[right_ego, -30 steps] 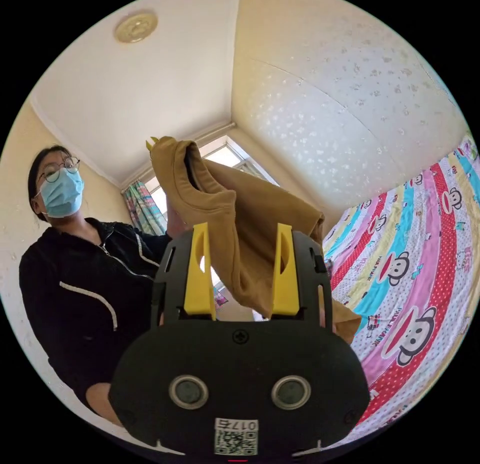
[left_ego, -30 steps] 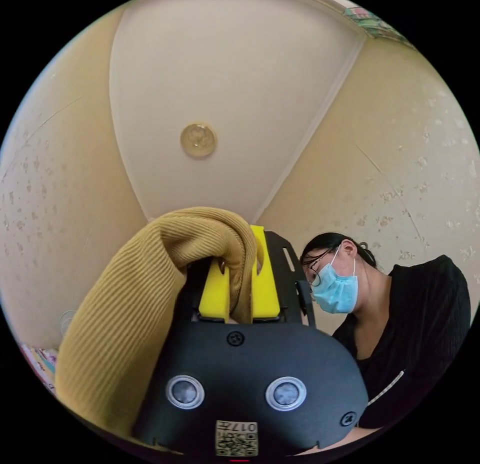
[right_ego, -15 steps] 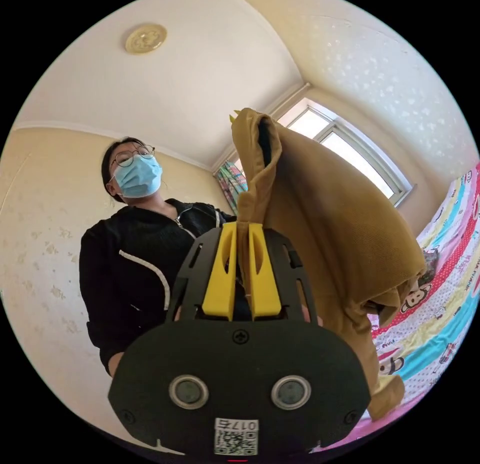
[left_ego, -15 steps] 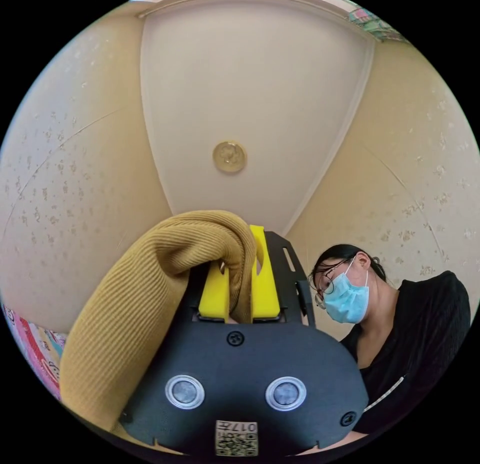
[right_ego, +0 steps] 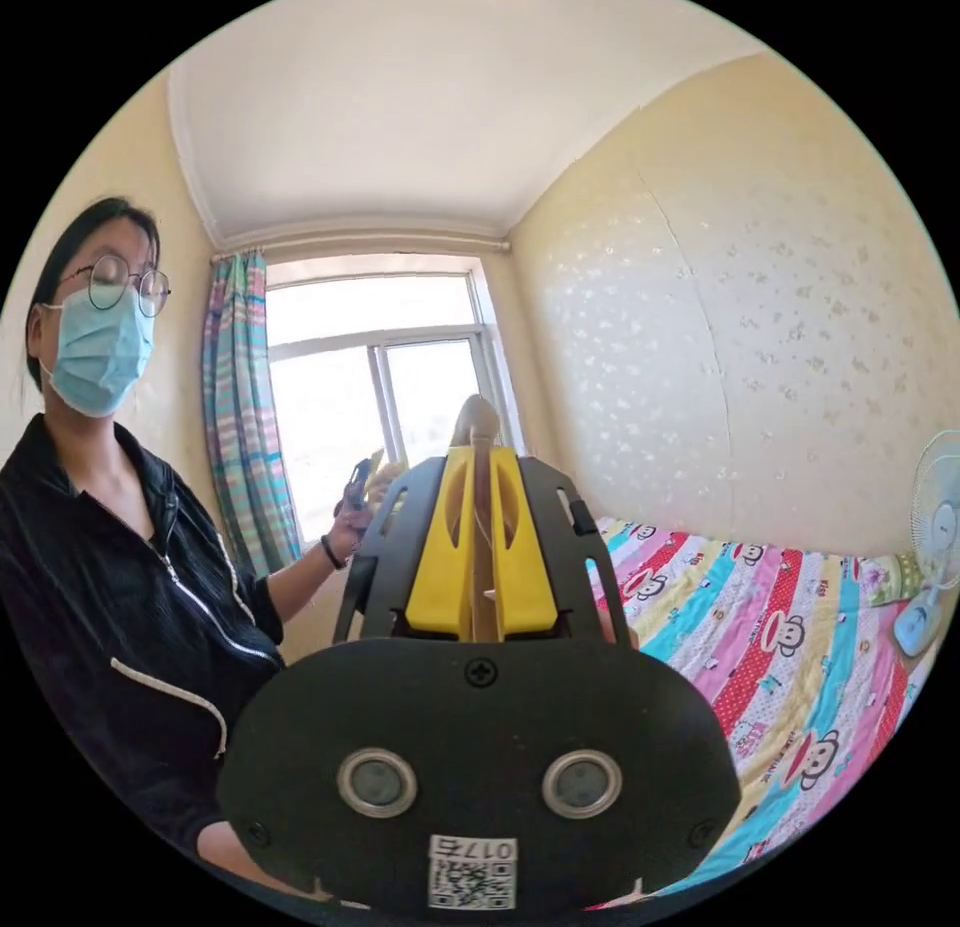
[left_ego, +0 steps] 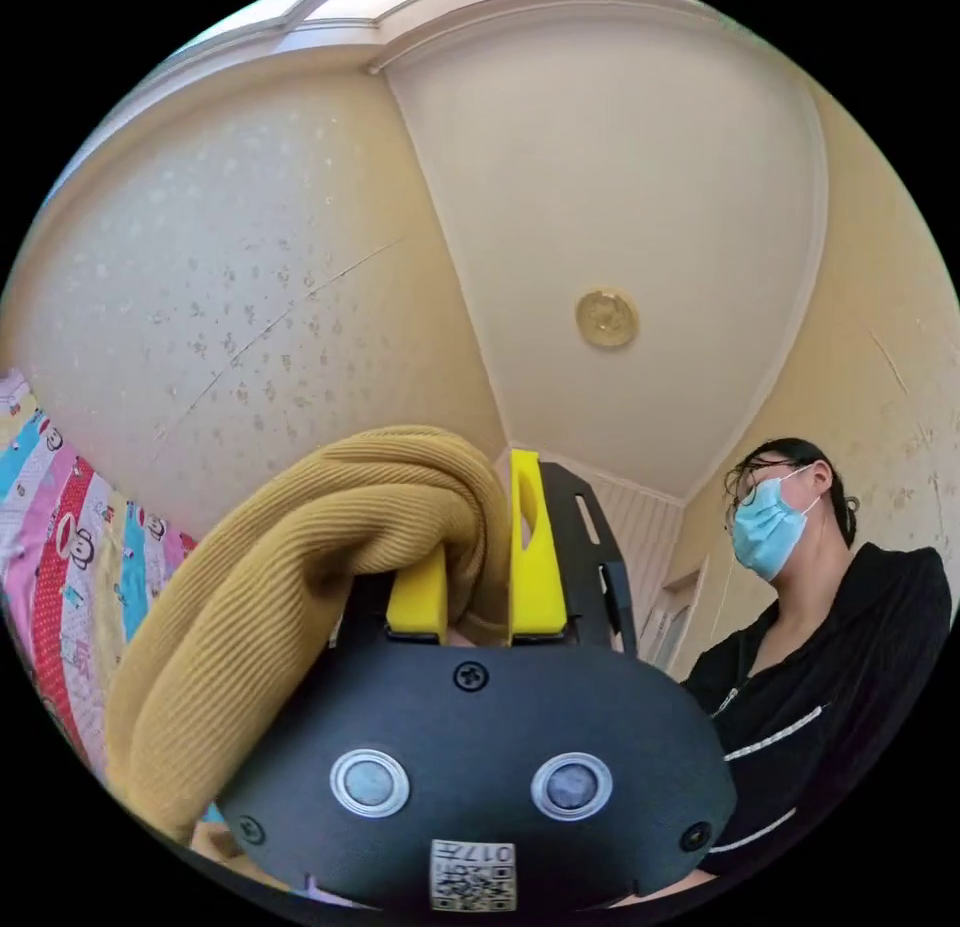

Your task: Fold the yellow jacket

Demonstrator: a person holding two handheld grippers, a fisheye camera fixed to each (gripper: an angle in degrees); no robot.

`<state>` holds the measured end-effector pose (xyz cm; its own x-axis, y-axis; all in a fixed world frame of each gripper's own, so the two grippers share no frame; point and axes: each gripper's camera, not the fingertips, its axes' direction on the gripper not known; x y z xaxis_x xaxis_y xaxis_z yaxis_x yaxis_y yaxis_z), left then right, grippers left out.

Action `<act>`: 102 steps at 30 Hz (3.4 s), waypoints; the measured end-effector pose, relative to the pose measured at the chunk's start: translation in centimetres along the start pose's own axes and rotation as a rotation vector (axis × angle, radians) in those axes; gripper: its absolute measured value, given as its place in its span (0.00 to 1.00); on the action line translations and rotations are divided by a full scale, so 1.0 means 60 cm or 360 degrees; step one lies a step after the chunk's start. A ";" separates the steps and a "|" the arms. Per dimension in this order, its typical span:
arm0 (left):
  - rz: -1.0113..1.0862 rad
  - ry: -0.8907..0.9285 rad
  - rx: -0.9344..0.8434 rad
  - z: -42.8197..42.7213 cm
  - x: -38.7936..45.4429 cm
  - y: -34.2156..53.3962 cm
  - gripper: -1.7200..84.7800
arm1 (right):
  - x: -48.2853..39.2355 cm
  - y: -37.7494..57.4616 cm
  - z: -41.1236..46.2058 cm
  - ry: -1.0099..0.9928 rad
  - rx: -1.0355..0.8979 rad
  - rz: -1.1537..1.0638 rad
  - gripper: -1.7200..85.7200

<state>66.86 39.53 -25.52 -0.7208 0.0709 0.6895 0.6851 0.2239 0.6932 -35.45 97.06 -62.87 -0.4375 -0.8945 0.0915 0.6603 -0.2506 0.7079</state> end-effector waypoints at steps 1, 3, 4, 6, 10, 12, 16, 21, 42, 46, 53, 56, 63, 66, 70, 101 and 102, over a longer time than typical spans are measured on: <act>-0.0096 -0.0020 -0.0087 -0.013 -0.029 0.030 0.17 | -0.004 -0.010 0.003 0.0008 0.0010 -0.0004 0.05; -0.0316 0.0016 -0.0202 -0.033 -0.079 0.088 0.20 | -0.020 -0.040 0.014 0.0050 0.0066 -0.0016 0.05; -0.0486 0.0093 -0.0288 -0.044 -0.112 0.135 0.21 | -0.022 -0.045 0.016 0.0053 0.0082 -0.0013 0.05; -0.0730 0.0268 -0.0404 -0.053 -0.153 0.216 0.23 | -0.029 -0.063 0.027 0.0015 0.0100 -0.0027 0.05; -0.1128 0.0764 -0.0508 -0.075 -0.178 0.399 0.23 | -0.045 -0.081 0.033 0.0067 0.0088 -0.0093 0.05; -0.1208 0.0924 -0.0639 -0.090 -0.175 0.436 0.20 | -0.043 -0.092 0.012 0.0096 0.0155 -0.0070 0.05; -0.0964 0.0658 -0.0734 -0.138 -0.123 0.374 0.21 | -0.039 -0.110 -0.013 -0.0208 0.0162 -0.0115 0.05; -0.0229 0.0511 -0.0791 -0.029 -0.024 0.184 0.23 | -0.086 -0.128 -0.021 -0.0368 0.0014 -0.0297 0.05; 0.0370 0.0135 -0.0701 0.139 0.072 0.089 0.24 | -0.127 -0.163 -0.049 -0.0353 0.0075 -0.0290 0.05; 0.0451 0.0177 -0.0921 0.179 0.072 0.086 0.19 | -0.112 -0.168 -0.040 -0.0367 0.0075 -0.0257 0.05; 0.0525 -0.0080 -0.0795 0.077 0.066 -0.031 0.04 | -0.065 -0.149 -0.091 -0.0136 0.0050 -0.0171 0.05; 0.0546 -0.0096 -0.0623 0.029 0.075 -0.105 0.04 | -0.046 -0.130 -0.130 -0.0043 0.0061 -0.0137 0.05; 0.0852 -0.0056 -0.0473 0.017 0.149 -0.254 0.03 | -0.031 -0.074 -0.201 0.0017 0.0077 -0.0174 0.06; 0.0910 -0.0062 -0.0420 0.023 0.174 -0.299 0.03 | -0.028 -0.046 -0.221 -0.0033 0.0101 -0.0218 0.06; 0.1053 -0.0049 -0.0429 0.047 0.207 -0.348 0.03 | -0.019 -0.003 -0.231 -0.0098 0.0123 -0.0226 0.06; 0.1150 -0.0005 -0.0325 -0.005 0.257 -0.437 0.03 | -0.135 0.249 -0.006 -0.0494 0.0061 -0.0372 0.13; 0.1136 -0.0027 -0.0322 -0.006 0.258 -0.436 0.03 | -0.143 0.258 0.003 -0.0488 0.0081 -0.0328 0.13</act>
<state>37.82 34.39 -32.92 -0.0934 0.1474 0.9847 0.9924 -0.0653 0.1039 -21.60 100.94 -52.59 -0.7255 -0.6731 0.1434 0.5116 -0.3881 0.7666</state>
